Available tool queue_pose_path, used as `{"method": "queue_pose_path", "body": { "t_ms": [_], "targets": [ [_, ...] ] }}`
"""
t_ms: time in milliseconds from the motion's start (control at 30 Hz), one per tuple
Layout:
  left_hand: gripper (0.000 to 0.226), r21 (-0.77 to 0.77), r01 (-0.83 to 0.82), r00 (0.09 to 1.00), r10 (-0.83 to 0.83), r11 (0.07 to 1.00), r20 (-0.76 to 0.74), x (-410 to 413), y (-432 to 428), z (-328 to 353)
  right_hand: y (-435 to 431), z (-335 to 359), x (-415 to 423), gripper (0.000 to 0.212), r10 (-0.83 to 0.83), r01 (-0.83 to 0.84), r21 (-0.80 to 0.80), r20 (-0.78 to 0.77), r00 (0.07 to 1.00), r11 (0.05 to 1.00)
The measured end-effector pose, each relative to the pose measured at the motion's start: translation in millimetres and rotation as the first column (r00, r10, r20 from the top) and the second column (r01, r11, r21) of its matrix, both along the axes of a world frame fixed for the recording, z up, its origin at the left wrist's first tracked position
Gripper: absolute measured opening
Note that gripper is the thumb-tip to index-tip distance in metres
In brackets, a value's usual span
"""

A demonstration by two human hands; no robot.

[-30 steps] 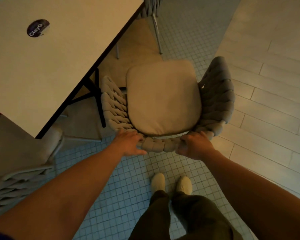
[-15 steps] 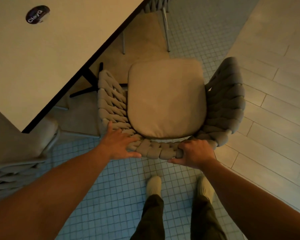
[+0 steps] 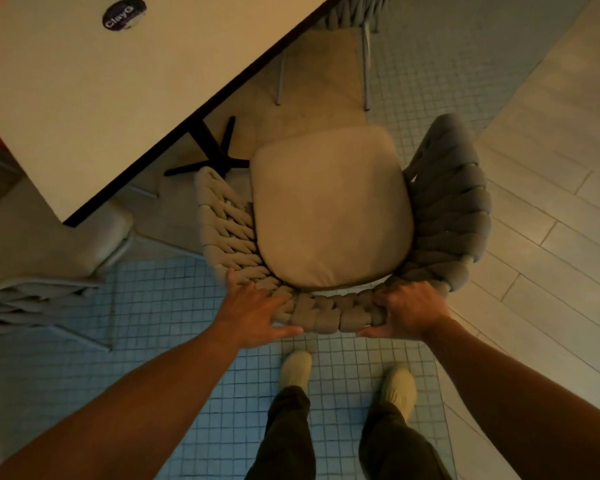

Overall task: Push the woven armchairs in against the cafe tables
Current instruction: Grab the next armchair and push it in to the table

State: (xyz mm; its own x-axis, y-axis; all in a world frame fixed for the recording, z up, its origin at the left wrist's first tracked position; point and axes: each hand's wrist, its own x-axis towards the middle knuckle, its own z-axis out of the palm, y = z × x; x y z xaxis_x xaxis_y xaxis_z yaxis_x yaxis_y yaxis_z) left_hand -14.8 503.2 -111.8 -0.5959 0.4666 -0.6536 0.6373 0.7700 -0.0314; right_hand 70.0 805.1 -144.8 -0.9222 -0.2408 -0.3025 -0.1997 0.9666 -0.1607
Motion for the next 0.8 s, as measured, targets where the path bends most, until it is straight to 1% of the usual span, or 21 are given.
{"method": "queue_pose_path", "body": {
  "t_ms": [133,233,333,433,500,533,567,600,633,667,700,733,767,800],
  "targets": [
    [0.096,0.012,-0.085,0.996,0.085,0.996,0.004,22,18,1,24,3,-3,0.092,0.044,-0.044,-0.014,0.012,0.999,0.999],
    [0.094,0.011,-0.134,0.991,0.134,0.991,-0.004,34,34,2,40,1,-6,0.102,0.076,-0.074,-0.036,0.051,0.996,0.997],
    [0.093,0.003,-0.158,0.987,0.158,0.987,-0.016,44,45,0,54,0,-12,0.106,0.11,-0.111,0.0,0.079,0.991,0.994],
    [0.094,0.001,-0.185,0.981,0.185,0.983,-0.05,51,54,0,64,3,-12,0.095,0.129,-0.137,0.051,0.137,0.982,0.989],
    [0.095,0.015,-0.216,0.975,0.217,0.976,-0.039,58,55,4,62,5,-9,0.09,0.1,-0.11,0.052,0.157,0.982,0.993],
    [0.093,0.049,-0.249,0.968,0.25,0.967,-0.018,64,54,6,60,7,-4,0.089,0.084,-0.091,0.041,0.153,0.985,0.995],
    [0.089,0.111,-0.318,0.948,0.319,0.942,0.011,70,52,8,57,11,0,0.086,0.063,-0.066,0.018,0.146,0.987,0.998],
    [0.082,0.194,-0.441,0.897,0.438,0.876,0.06,78,48,9,55,15,7,0.081,0.029,-0.024,-0.044,0.122,0.992,0.999],
    [0.072,0.295,-0.578,0.812,0.572,0.761,0.115,87,46,11,52,23,15,0.073,-0.019,0.033,-0.155,0.09,0.996,0.987],
    [0.058,0.405,-0.68,0.71,0.686,0.61,0.159,96,45,14,49,32,23,0.063,-0.07,0.083,-0.3,0.054,0.996,0.95],
    [0.043,0.524,-0.724,0.612,0.768,0.449,0.187,103,47,17,45,44,32,0.049,-0.128,0.12,-0.421,0.009,0.992,0.899],
    [0.028,0.605,-0.73,0.522,0.831,0.318,0.192,109,51,24,42,53,40,0.033,-0.196,0.146,-0.501,-0.048,0.979,0.853],
    [0.018,0.646,-0.738,0.417,0.883,0.193,0.213,114,56,31,38,61,47,0.02,-0.279,0.194,-0.533,-0.083,0.957,0.824],
    [0.014,0.638,-0.767,0.297,0.922,0.075,0.25,116,59,35,32,68,53,0.011,-0.381,0.282,-0.545,-0.076,0.921,0.79]
  ]
}}
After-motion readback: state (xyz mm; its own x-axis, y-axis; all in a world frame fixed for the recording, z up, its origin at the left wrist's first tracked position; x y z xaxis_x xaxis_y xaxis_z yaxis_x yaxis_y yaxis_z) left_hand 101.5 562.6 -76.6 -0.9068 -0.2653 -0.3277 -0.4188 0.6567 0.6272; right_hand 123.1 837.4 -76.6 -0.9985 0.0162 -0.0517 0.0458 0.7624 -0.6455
